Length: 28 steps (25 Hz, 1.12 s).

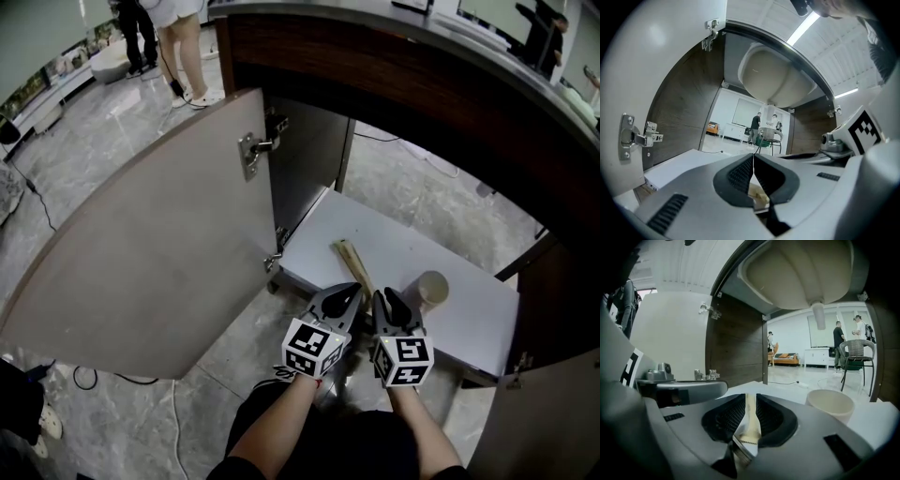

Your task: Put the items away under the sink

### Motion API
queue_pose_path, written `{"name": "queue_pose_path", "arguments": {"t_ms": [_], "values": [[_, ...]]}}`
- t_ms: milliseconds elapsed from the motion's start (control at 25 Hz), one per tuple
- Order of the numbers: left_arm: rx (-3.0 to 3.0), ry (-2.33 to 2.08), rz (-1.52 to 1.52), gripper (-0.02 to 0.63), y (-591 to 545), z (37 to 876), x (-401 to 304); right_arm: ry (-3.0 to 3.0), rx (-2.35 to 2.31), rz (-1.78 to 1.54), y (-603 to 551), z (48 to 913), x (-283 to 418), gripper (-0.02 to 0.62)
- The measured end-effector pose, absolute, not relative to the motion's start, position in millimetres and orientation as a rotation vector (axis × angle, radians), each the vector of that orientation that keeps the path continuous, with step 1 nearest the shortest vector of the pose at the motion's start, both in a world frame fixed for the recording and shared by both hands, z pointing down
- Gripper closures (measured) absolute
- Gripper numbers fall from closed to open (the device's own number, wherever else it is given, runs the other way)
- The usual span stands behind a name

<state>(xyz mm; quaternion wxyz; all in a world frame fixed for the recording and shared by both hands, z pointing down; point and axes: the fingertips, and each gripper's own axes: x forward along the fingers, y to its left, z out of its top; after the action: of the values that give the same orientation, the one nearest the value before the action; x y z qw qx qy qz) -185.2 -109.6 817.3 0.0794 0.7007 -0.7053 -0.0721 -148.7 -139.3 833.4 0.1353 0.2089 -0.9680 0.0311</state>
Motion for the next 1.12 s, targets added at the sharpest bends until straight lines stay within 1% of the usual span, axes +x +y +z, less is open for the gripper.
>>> {"name": "queue_pose_path", "arguments": {"t_ms": [160, 240, 760, 1000, 1120], "values": [[2.098, -2.173, -0.22, 0.598, -101, 798, -189, -2.903, 0.581, 0.033, -123, 810, -152, 0.546], [2.109, -2.209, -0.198, 0.598, -97, 789, -190, -2.938, 0.567, -0.015, -117, 798, -154, 0.552], [2.184, -2.254, -0.12, 0.598, -94, 777, -182, -2.971, 0.509, -0.07, -106, 779, -163, 0.557], [2.181, -2.347, -0.152, 0.598, -89, 751, -192, -3.049, 0.42, -0.177, -100, 749, -181, 0.557], [2.123, -2.415, -0.222, 0.598, -86, 720, -203, -3.097, 0.359, -0.207, -95, 723, -190, 0.557]]}}
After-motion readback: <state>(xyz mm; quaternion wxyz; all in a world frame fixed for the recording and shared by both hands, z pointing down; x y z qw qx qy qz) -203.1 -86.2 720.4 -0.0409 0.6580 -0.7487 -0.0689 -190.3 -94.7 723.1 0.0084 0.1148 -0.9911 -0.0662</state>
